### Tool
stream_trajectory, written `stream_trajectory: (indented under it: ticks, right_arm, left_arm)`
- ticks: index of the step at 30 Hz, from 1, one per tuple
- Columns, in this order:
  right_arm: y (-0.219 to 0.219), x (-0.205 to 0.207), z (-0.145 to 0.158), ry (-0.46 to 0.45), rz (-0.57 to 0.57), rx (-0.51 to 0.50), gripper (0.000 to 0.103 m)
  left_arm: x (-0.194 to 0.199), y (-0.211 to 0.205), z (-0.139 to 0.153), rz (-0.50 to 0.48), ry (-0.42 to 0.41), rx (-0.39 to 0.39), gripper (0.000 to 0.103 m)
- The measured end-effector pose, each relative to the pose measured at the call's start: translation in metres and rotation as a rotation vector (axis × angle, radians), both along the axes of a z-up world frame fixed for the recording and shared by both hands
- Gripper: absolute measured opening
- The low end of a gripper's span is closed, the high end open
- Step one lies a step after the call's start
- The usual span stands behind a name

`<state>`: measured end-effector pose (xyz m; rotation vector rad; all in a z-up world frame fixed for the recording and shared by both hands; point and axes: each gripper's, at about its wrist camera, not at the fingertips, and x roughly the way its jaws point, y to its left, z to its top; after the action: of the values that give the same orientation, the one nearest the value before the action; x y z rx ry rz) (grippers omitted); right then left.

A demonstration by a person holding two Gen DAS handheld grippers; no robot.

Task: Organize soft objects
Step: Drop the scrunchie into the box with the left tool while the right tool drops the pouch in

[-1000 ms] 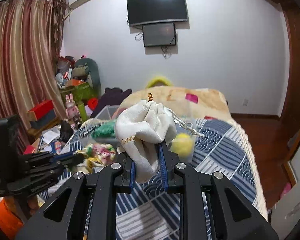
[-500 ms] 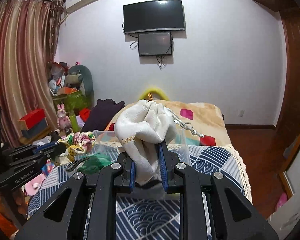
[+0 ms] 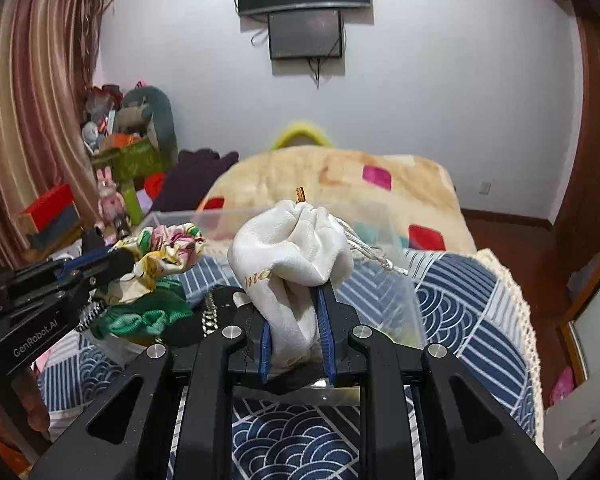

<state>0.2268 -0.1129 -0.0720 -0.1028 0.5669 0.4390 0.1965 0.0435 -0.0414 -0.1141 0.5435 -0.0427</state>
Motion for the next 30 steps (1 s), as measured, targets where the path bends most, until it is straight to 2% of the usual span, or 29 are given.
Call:
stream_trajectory:
  ticks: [3, 6, 8, 10, 14, 16, 22, 30]
  right_arm:
    - [0.0, 0.003, -0.004, 0.019, 0.004, -0.014, 0.018]
    - [-0.002, 0.001, -0.004, 0.022, 0.005, -0.026, 0.019]
    - [-0.001, 0.0, -0.002, 0.02, 0.004, -0.044, 0.023]
    - [-0.003, -0.004, 0.002, 0.012, 0.005, -0.054, 0.028]
    - [-0.004, -0.009, 0.011, -0.013, 0.01, -0.049, 0.044]
    - [-0.009, -0.019, 0.018, -0.034, 0.017, -0.035, 0.047]
    - [-0.022, -0.046, 0.039, -0.098, 0.046, 0.023, 0.047]
    - [-0.028, -0.078, 0.059, -0.179, 0.077, 0.079, 0.047]
  left_arm:
    - [0.008, -0.004, -0.005, -0.012, 0.028, 0.009, 0.013]
    - [0.01, -0.008, -0.008, -0.016, 0.039, 0.032, 0.026]
    - [0.008, -0.009, -0.008, -0.015, 0.036, 0.038, 0.036]
    - [0.004, -0.009, -0.008, -0.018, 0.031, 0.038, 0.039]
    - [-0.006, -0.008, -0.002, -0.033, 0.016, 0.035, 0.042]
    - [-0.015, -0.008, 0.002, -0.04, 0.002, 0.031, 0.043]
    - [-0.048, -0.006, 0.02, -0.053, -0.07, 0.013, 0.046]
    - [-0.097, -0.013, 0.042, -0.058, -0.179, 0.046, 0.047]
